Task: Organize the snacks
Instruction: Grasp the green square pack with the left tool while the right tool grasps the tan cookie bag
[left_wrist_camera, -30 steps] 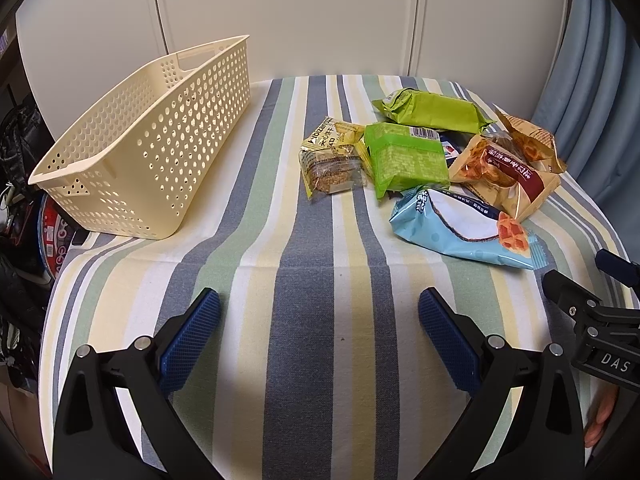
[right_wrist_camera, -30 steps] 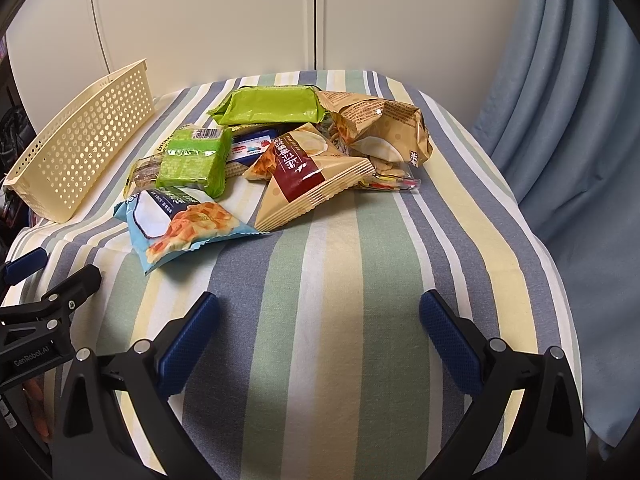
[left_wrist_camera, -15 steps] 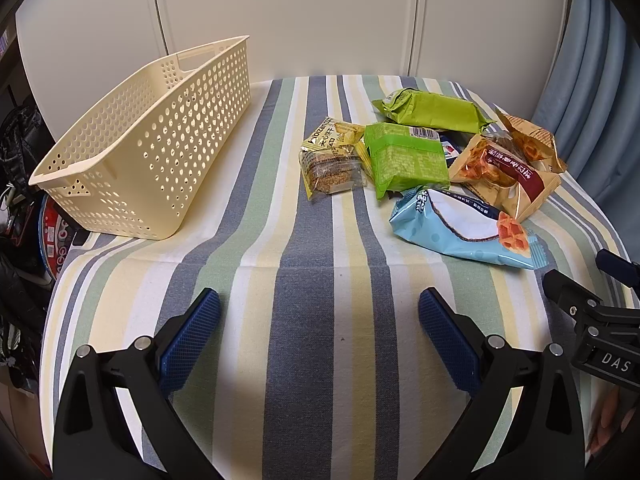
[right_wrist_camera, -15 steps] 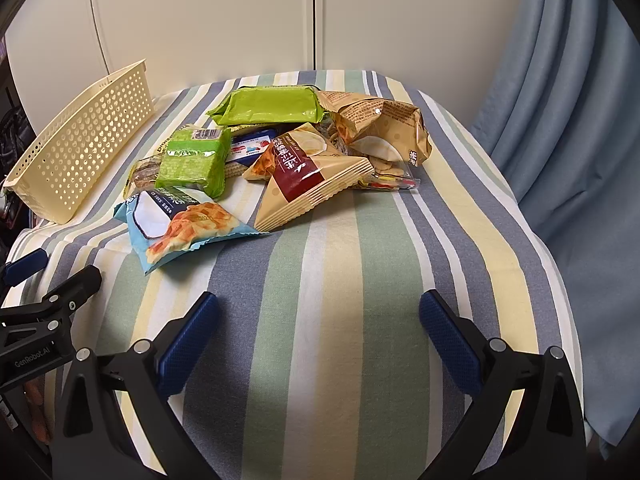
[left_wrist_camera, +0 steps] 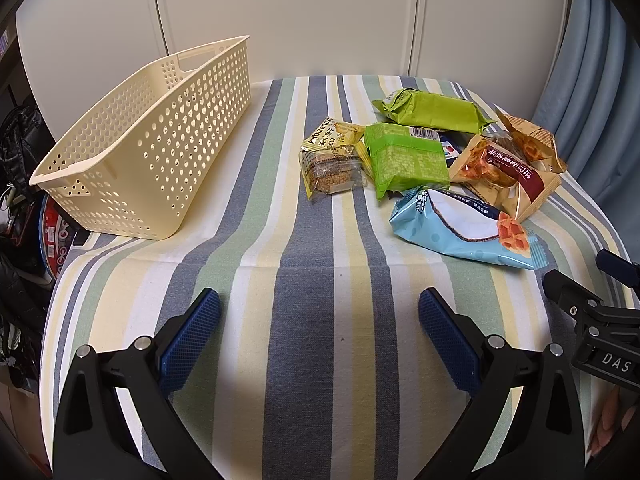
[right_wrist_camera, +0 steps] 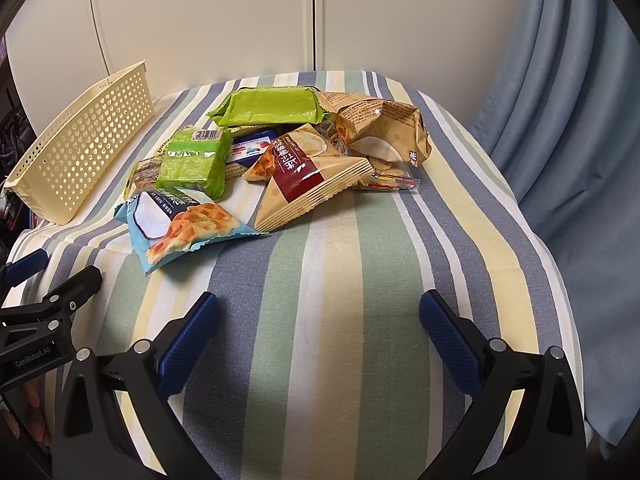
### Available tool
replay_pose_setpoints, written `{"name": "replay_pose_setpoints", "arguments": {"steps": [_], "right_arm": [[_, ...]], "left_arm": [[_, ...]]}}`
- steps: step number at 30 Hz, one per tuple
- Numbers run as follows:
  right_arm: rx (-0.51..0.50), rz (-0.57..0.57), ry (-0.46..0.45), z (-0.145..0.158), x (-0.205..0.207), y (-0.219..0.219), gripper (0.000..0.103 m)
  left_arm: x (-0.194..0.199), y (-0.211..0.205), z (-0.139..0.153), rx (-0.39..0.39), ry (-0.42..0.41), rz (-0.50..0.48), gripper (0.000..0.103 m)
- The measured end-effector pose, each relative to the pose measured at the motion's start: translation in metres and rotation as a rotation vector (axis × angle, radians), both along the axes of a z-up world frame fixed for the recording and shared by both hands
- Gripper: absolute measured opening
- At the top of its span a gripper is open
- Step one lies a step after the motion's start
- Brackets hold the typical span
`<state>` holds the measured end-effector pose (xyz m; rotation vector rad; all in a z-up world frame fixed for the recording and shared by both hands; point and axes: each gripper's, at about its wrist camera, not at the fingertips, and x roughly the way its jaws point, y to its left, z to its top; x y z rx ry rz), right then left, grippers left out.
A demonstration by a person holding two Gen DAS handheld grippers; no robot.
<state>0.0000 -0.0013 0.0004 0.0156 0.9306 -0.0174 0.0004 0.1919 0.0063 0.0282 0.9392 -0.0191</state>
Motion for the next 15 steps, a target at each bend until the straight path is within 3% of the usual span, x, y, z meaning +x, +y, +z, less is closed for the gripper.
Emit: {"name": "replay_pose_setpoints", "arguments": {"steps": [5, 9, 15], "right_arm": [[-0.008, -0.009, -0.009, 0.004, -0.003, -0.001, 0.098], [0.047, -0.032, -0.046, 0.012, -0.008, -0.017, 0.098], [0.090, -0.013, -0.080, 0.022, -0.005, -0.029, 0.098]], "left_arm": [[0.002, 0.001, 0.001, -0.016, 0.000, -0.009, 0.101], [0.008, 0.002, 0.007, -0.049, -0.018, -0.038, 0.101], [0.030, -0.004, 0.015, -0.143, 0.000, -0.085, 0.101]]}}
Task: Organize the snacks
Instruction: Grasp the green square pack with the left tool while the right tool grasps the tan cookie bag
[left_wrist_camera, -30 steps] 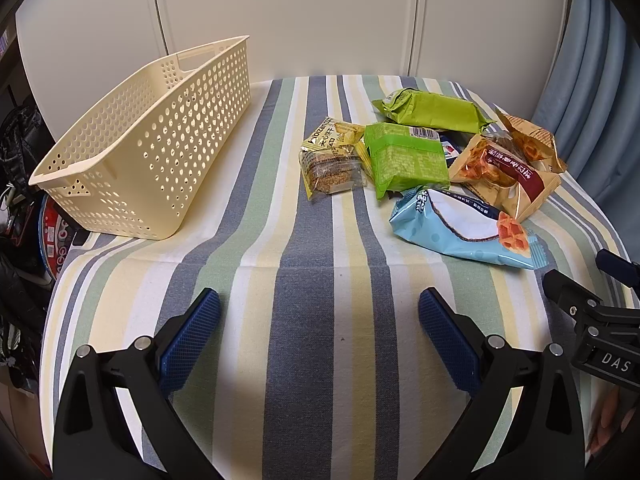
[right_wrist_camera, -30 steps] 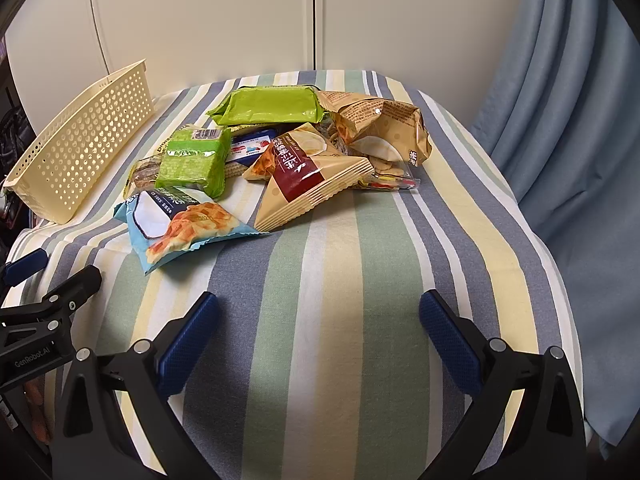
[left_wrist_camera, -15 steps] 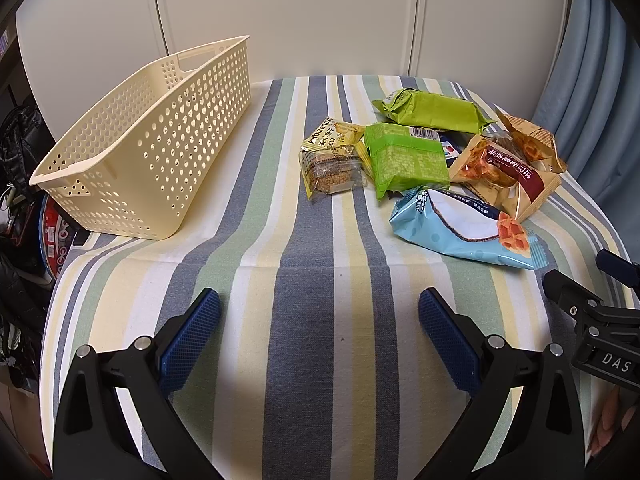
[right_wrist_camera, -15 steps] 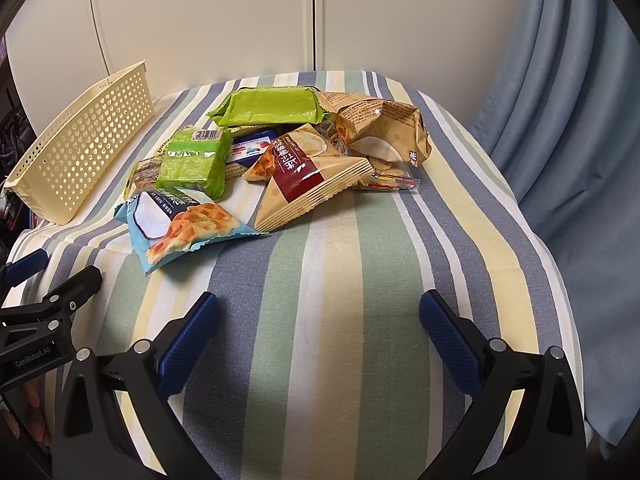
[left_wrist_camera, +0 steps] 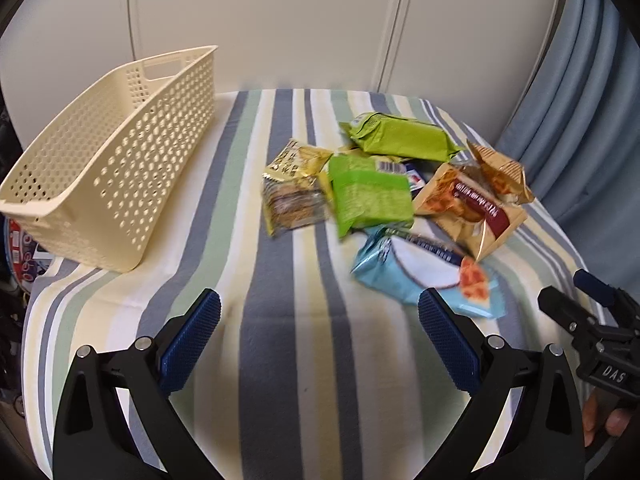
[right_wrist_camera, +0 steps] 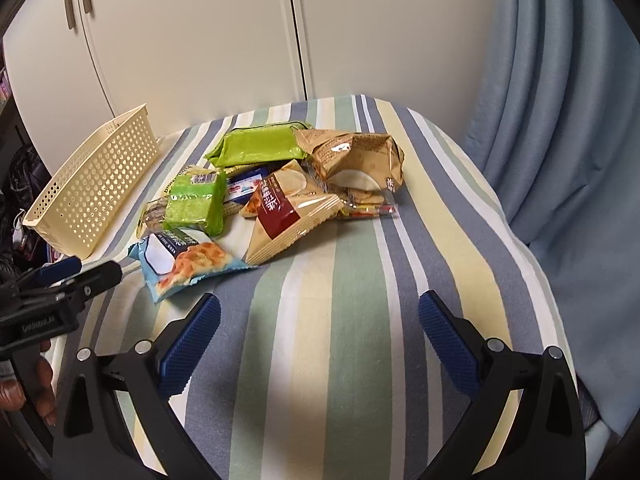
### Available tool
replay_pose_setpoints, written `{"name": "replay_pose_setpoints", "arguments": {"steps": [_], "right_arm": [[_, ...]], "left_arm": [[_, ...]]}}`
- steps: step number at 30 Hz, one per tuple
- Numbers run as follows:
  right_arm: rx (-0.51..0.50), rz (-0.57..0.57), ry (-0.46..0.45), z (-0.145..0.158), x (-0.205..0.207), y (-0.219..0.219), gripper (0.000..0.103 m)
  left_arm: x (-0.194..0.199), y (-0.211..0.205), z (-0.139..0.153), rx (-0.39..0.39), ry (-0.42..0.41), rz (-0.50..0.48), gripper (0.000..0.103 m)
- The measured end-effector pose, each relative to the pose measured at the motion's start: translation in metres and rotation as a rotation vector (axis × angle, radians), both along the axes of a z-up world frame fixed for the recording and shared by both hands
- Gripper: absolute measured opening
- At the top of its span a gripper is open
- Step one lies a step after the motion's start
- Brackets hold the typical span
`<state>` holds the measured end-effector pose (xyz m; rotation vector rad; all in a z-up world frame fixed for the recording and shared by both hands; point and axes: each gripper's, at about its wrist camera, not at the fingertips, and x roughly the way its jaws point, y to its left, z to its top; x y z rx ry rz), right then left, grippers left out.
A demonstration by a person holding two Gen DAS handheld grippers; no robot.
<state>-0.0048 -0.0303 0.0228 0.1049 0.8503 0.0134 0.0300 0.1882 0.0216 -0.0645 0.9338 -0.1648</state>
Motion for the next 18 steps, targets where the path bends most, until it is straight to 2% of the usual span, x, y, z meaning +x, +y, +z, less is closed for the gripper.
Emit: {"name": "replay_pose_setpoints", "arguments": {"steps": [4, 8, 16, 18], "right_arm": [[0.009, -0.006, -0.007, 0.004, 0.010, -0.005, 0.098], [0.026, -0.015, -0.009, 0.003, 0.016, -0.011, 0.098], [0.021, -0.030, -0.004, 0.000, 0.027, -0.024, 0.098], [0.025, -0.034, -0.009, 0.002, 0.030, -0.029, 0.098]], "left_arm": [[0.027, -0.009, 0.004, -0.013, 0.006, -0.013, 0.101], [0.061, -0.023, -0.003, -0.025, 0.047, -0.042, 0.101], [0.104, -0.055, -0.029, 0.033, 0.116, -0.067, 0.101], [0.110, -0.060, -0.028, 0.049, 0.105, -0.069, 0.100]]}}
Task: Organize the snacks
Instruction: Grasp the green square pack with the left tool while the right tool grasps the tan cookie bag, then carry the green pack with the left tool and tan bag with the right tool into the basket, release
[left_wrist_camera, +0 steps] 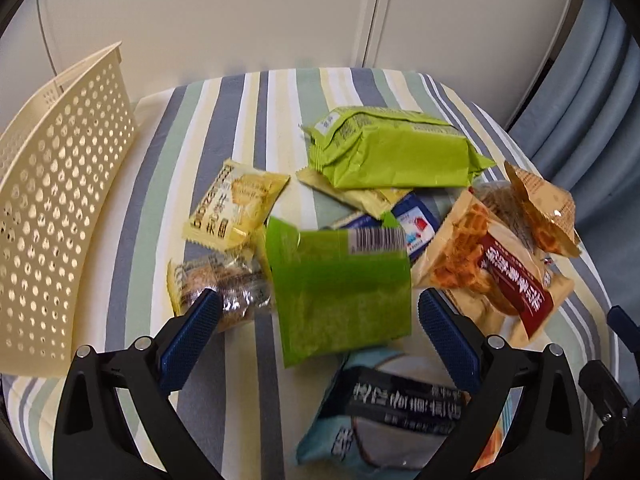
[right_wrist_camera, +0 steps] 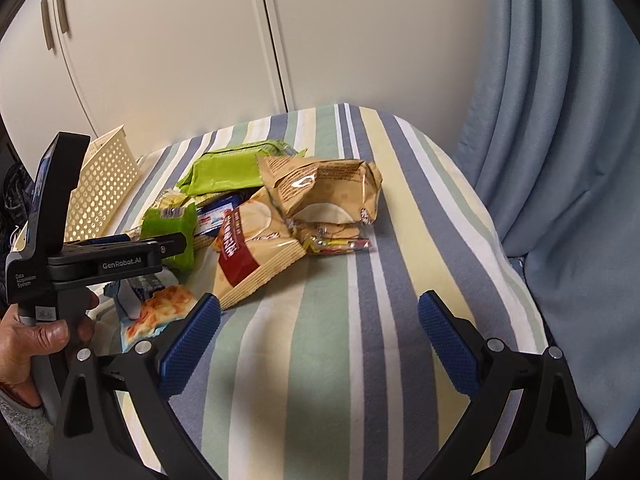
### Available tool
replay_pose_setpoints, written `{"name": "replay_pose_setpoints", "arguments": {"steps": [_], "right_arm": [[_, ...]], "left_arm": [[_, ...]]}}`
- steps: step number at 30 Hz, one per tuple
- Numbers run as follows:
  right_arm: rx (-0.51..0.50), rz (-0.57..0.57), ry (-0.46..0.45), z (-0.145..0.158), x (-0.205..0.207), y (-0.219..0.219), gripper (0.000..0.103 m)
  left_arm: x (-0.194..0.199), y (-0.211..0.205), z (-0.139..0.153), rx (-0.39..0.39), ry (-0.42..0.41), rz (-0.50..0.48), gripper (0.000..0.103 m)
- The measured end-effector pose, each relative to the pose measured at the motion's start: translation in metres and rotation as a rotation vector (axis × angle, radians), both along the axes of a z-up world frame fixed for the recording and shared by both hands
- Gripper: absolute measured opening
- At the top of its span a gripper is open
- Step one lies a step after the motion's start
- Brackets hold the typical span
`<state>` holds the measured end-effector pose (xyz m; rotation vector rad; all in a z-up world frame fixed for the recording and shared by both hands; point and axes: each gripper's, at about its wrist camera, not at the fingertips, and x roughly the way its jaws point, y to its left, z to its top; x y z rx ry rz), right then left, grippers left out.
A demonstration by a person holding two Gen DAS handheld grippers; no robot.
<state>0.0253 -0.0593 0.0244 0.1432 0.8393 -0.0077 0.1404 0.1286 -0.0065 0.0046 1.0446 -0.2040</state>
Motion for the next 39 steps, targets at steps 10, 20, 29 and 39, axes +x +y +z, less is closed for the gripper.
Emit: {"name": "replay_pose_setpoints", "arguments": {"steps": [10, 20, 29, 39], "right_arm": [[0.028, 0.018, -0.010, 0.008, 0.033, -0.020, 0.098], [0.127, 0.071, 0.015, 0.009, 0.096, -0.036, 0.098], [0.108, 0.138, 0.115, -0.009, 0.144, -0.019, 0.098], [0.171, 0.112, 0.136, -0.021, 0.150, -0.034, 0.087]], "left_arm": [[0.019, -0.006, -0.001, -0.038, -0.018, -0.016, 0.069], [-0.005, 0.030, 0.026, -0.074, -0.098, 0.032, 0.067], [-0.018, 0.055, 0.060, -0.098, -0.164, 0.047, 0.067], [-0.024, 0.081, 0.096, -0.121, -0.242, 0.086, 0.067]]}}
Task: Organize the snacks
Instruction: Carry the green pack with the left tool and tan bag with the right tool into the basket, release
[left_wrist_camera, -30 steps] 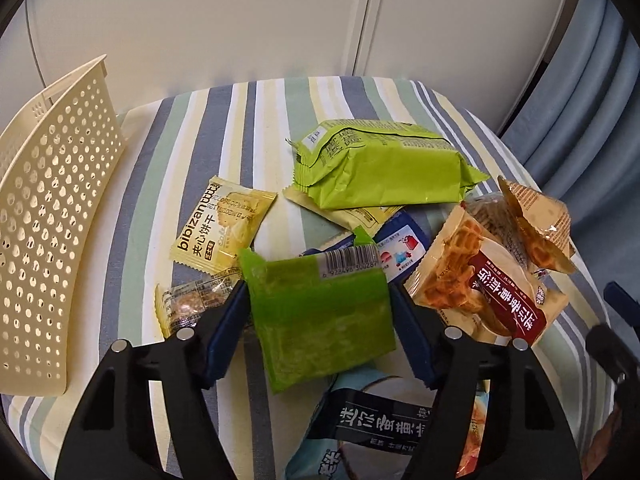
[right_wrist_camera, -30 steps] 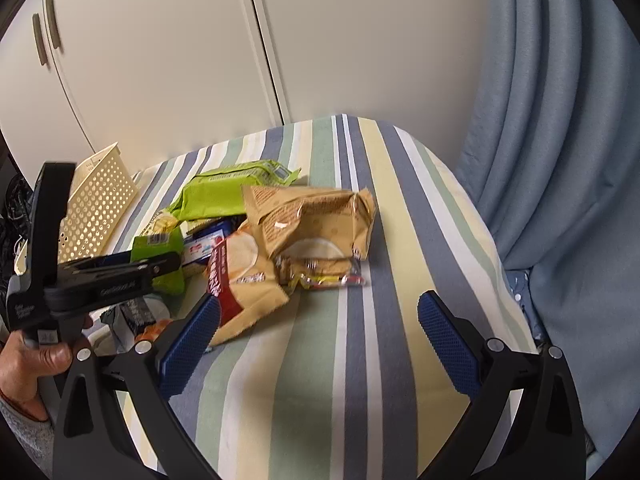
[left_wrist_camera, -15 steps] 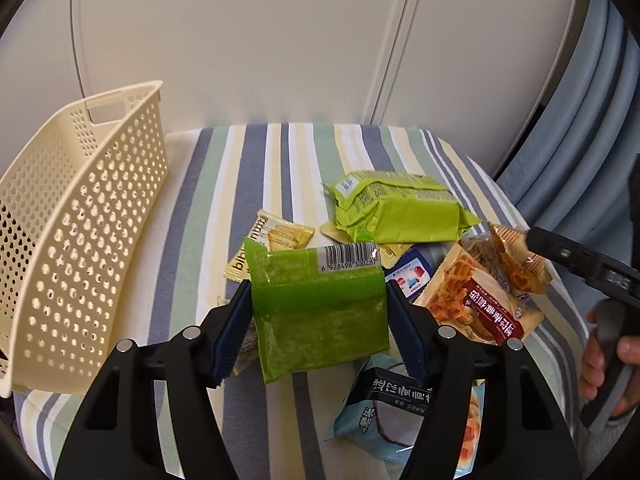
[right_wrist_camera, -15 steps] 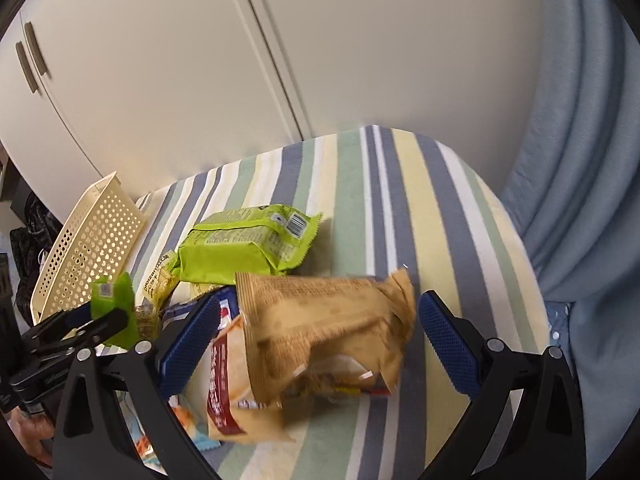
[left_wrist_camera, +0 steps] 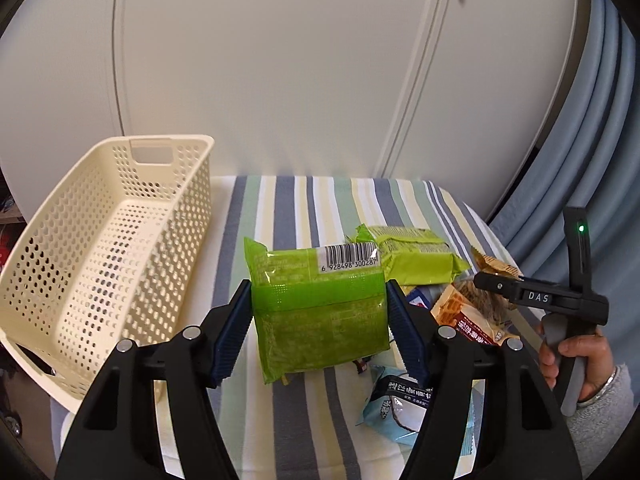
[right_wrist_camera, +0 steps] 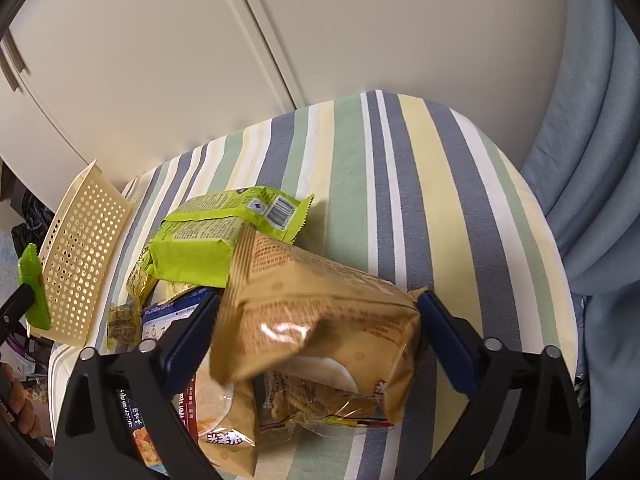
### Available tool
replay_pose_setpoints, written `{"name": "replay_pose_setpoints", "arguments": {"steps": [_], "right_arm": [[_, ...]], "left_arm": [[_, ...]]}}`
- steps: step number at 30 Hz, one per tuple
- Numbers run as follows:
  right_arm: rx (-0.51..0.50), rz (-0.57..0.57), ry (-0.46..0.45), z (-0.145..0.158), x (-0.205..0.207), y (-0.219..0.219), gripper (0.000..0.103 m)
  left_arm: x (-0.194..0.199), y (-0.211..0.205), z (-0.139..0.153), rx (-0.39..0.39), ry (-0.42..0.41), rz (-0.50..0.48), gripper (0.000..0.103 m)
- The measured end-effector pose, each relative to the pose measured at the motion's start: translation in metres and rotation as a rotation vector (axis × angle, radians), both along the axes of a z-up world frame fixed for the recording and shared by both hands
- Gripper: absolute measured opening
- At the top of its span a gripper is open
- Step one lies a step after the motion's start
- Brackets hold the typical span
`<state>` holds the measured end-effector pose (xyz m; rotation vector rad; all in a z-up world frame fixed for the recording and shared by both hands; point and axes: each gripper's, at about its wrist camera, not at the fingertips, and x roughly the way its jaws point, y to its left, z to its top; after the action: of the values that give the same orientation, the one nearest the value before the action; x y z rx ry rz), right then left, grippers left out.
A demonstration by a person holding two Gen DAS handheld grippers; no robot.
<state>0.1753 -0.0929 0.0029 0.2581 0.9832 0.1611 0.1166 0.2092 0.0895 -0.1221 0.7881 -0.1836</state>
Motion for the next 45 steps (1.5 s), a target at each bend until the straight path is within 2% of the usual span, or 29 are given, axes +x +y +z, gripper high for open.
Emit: {"name": "replay_pose_setpoints", "arguments": {"steps": [2, 4, 11, 21, 22, 23, 24, 25, 28, 32, 35, 39, 45], "right_arm": [[0.010, -0.017, -0.001, 0.000, 0.000, -0.005, 0.076], [0.036, -0.019, -0.004, 0.000, 0.000, -0.008, 0.075], [0.020, -0.030, -0.066, 0.017, -0.012, -0.005, 0.073], [0.008, 0.003, -0.193, 0.076, -0.028, 0.024, 0.073], [0.009, 0.011, -0.200, 0.080, -0.029, 0.029, 0.073], [0.010, 0.025, -0.211, 0.086, -0.030, 0.036, 0.073], [0.011, 0.036, -0.217, 0.090, -0.031, 0.041, 0.073], [0.010, 0.048, -0.225, 0.094, -0.032, 0.049, 0.073], [0.015, 0.090, -0.244, 0.107, -0.033, 0.073, 0.073], [0.031, 0.154, -0.275, 0.121, -0.033, 0.110, 0.073], [0.062, 0.218, -0.282, 0.129, -0.029, 0.150, 0.073], [0.080, 0.315, -0.295, 0.140, -0.024, 0.211, 0.074], [0.074, 0.406, -0.273, 0.136, -0.006, 0.298, 0.074]], "left_arm": [[-0.002, 0.010, 0.006, -0.004, -0.013, 0.020, 0.067], [-0.004, 0.021, 0.012, -0.006, -0.025, 0.043, 0.067], [-0.008, 0.074, 0.026, -0.008, -0.052, 0.155, 0.067], [-0.006, 0.155, 0.015, -0.013, -0.038, 0.348, 0.067], [-0.005, 0.160, 0.012, -0.018, -0.029, 0.364, 0.072], [-0.005, 0.166, 0.008, -0.031, -0.022, 0.376, 0.083], [-0.006, 0.170, 0.006, -0.053, -0.024, 0.386, 0.089], [-0.010, 0.175, 0.004, -0.085, -0.029, 0.383, 0.095], [-0.019, 0.178, 0.000, -0.103, -0.047, 0.397, 0.096], [-0.041, 0.178, -0.005, -0.061, -0.081, 0.445, 0.096], [-0.061, 0.177, -0.008, -0.034, -0.117, 0.498, 0.097], [-0.085, 0.174, -0.010, 0.008, -0.154, 0.512, 0.097], [-0.114, 0.161, -0.007, 0.083, -0.247, 0.530, 0.100]]}}
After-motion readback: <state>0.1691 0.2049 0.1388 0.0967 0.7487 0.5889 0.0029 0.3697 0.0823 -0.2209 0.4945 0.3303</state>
